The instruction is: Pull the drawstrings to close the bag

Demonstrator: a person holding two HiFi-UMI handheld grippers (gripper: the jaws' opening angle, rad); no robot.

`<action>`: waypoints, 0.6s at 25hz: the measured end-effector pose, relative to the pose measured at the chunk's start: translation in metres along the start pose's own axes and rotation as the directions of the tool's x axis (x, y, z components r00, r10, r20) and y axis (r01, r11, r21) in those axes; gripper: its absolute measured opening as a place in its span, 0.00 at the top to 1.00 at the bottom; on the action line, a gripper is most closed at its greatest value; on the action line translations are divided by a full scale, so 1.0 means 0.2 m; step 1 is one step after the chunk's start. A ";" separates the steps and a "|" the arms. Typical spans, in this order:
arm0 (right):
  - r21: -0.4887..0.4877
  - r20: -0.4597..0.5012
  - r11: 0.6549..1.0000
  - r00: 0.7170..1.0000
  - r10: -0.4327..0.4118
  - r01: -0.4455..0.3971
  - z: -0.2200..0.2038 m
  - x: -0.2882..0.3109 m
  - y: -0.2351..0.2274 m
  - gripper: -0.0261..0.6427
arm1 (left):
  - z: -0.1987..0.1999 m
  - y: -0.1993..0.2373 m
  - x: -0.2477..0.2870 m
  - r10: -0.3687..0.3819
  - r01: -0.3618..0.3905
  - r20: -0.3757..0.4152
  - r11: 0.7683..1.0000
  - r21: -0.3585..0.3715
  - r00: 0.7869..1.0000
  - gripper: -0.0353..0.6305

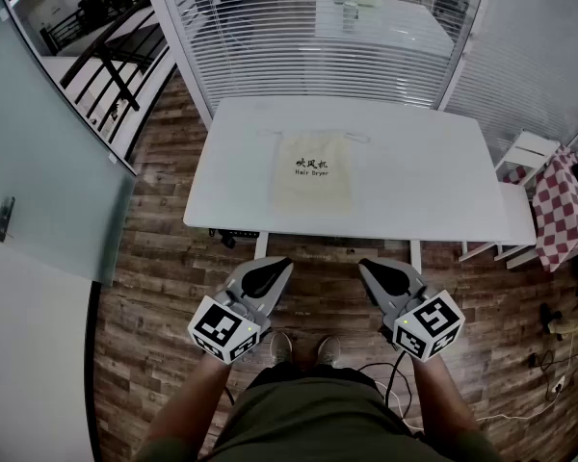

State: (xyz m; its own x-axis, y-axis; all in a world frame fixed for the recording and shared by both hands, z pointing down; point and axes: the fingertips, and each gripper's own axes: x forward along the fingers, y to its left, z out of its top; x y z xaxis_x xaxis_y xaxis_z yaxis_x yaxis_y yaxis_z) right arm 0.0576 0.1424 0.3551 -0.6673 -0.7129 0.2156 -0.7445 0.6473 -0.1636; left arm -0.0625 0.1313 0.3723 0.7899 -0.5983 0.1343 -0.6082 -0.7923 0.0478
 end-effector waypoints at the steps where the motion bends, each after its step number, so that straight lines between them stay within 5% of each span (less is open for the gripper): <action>1: 0.003 0.002 1.000 1.000 0.002 -0.002 -0.02 -0.01 -0.01 0.95 | 0.00 -0.01 0.00 0.001 -0.001 -0.002 1.000 -0.002 1.000 0.94; 15: 0.050 -0.017 0.999 1.000 -0.005 0.006 -0.16 -0.11 -0.14 0.94 | -0.10 -0.07 0.01 0.064 -0.065 -0.036 0.998 -0.024 0.997 0.94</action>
State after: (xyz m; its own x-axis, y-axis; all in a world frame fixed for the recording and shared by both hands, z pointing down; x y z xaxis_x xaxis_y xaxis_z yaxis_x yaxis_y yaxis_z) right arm 0.0934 0.1477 0.3850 -0.6632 -0.7114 0.2325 -0.7484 0.6291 -0.2100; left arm -0.0540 0.1443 0.3918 0.7461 -0.6432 0.1723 -0.6599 -0.7487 0.0623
